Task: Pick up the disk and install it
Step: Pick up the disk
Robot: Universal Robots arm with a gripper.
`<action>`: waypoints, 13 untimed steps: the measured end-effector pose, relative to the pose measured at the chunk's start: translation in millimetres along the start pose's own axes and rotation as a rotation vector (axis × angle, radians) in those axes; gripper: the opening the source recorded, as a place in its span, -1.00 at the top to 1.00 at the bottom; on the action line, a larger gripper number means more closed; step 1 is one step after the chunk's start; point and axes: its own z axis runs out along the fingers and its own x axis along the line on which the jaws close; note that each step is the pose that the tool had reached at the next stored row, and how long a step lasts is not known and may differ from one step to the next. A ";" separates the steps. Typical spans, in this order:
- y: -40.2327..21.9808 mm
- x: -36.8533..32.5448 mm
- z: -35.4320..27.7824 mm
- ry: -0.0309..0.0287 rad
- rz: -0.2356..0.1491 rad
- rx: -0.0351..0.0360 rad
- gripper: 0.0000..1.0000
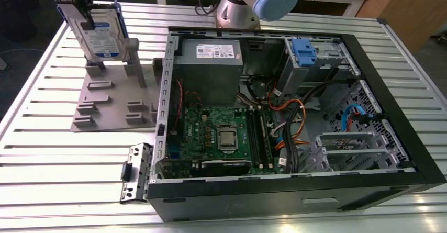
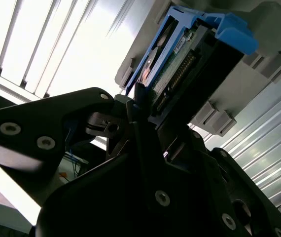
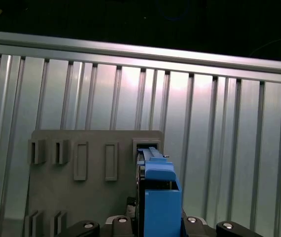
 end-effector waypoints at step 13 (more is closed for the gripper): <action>0.2 -0.2 -7.7 0.0000 0.000 0.0000 0.28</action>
